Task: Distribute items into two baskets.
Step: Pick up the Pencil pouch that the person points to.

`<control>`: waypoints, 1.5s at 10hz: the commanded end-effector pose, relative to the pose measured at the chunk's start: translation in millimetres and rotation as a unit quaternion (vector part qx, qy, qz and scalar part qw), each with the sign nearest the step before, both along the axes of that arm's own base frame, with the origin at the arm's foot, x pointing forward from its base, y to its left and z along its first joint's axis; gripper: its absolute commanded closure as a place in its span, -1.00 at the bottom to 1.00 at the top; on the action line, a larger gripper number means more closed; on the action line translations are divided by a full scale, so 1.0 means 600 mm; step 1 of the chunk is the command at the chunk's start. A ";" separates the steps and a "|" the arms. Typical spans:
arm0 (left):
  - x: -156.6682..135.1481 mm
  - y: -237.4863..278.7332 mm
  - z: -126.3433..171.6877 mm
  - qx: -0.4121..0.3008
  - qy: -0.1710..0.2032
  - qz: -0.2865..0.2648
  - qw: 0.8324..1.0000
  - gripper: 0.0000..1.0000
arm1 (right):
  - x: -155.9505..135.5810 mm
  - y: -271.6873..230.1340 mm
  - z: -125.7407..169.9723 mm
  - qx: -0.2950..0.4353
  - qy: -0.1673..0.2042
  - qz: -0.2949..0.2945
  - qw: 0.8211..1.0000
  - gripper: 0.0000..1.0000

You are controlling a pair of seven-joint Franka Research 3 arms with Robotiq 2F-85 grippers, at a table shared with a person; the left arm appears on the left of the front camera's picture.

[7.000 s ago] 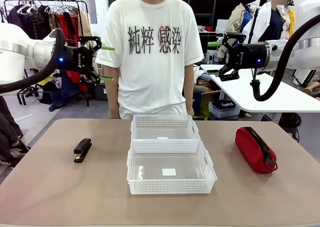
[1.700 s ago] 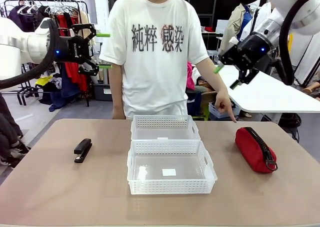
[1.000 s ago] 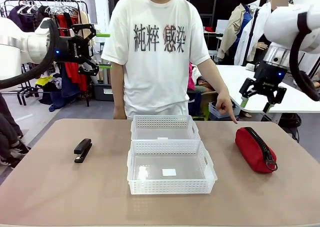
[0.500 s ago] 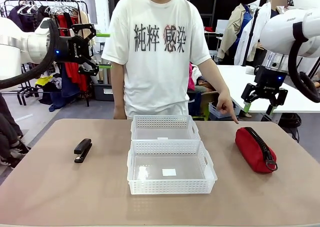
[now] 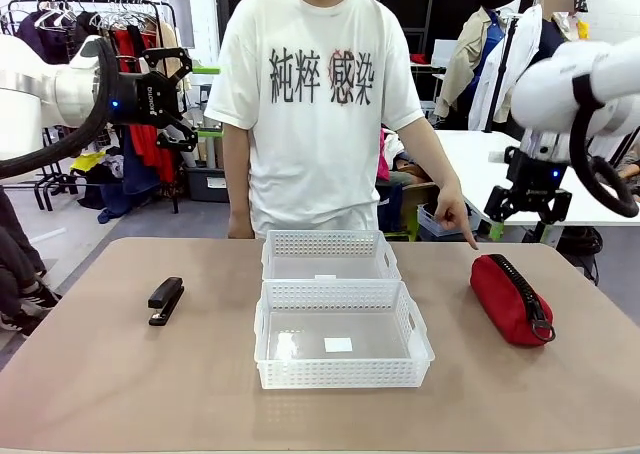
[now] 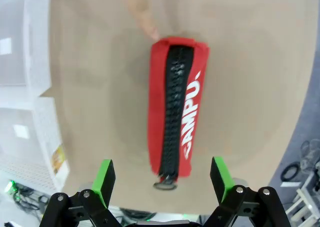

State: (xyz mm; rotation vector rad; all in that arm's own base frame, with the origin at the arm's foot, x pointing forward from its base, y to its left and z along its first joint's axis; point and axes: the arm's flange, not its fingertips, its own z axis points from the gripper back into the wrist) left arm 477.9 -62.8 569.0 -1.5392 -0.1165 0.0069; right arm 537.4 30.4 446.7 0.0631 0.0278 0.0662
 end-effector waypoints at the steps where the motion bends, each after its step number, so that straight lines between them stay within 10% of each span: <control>1: -0.001 0.001 0.003 -0.001 -0.002 0.001 1.000 -1.00 | -0.007 -0.014 -0.043 -0.021 -0.026 0.014 0.999 -1.00; 9: -0.001 0.001 0.003 -0.001 -0.002 0.001 1.000 -1.00 | -0.023 -0.003 -0.131 -0.024 -0.020 0.029 0.999 -1.00; 14: -0.001 0.001 0.003 -0.001 -0.002 0.001 1.000 -1.00 | -0.024 -0.007 -0.131 -0.031 -0.018 0.028 0.999 1.00; 15: -0.001 0.001 0.003 -0.001 -0.002 0.001 1.000 -1.00 | -0.024 -0.007 -0.128 -0.032 -0.017 0.027 0.999 1.00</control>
